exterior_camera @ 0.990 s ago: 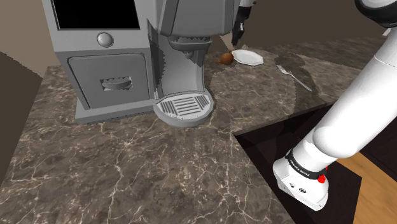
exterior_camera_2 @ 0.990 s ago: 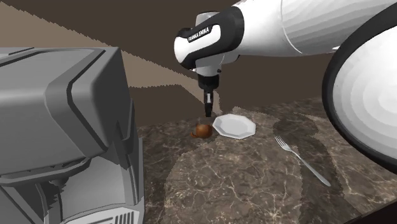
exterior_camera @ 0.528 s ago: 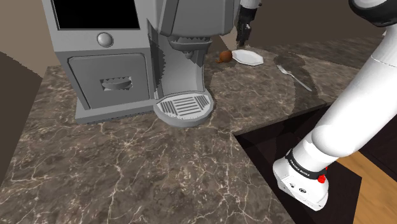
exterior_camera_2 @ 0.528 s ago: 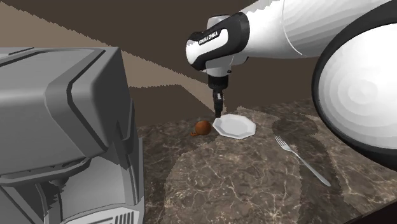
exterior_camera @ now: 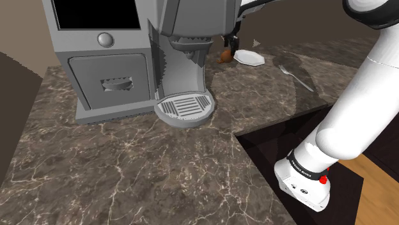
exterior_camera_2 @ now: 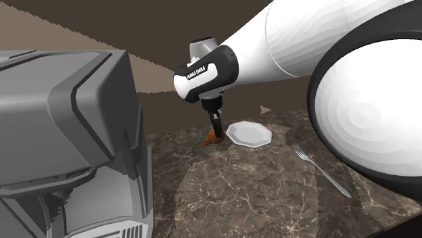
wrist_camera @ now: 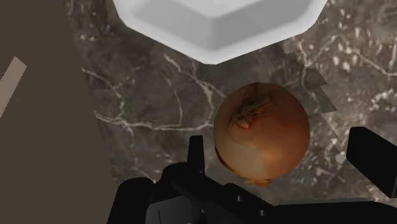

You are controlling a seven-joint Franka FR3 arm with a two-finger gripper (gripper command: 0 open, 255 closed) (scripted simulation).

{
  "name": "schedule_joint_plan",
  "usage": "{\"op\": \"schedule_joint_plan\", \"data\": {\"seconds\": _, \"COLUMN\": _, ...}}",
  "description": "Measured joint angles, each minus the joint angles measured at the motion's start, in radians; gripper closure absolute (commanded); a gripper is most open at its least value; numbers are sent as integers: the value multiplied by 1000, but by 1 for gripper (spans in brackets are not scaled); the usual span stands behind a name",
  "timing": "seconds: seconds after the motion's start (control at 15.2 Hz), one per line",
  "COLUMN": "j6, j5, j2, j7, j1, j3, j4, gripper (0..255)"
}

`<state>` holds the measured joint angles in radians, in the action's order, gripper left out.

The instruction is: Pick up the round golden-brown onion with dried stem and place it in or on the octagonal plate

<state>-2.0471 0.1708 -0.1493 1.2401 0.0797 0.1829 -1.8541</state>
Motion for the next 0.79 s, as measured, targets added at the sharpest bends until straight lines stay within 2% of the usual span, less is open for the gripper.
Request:
{"op": "schedule_joint_plan", "data": {"seconds": 0.4, "j6": -70, "j5": 2, "j2": -33, "j7": 3, "j1": 7, "j3": 4, "j4": -36, "gripper": 0}}
{"op": "schedule_joint_plan", "data": {"seconds": 0.79, "j6": -80, "j5": 3, "j2": -35, "j7": 1, "j1": 7, "j3": 4, "j4": -42, "gripper": 0}}
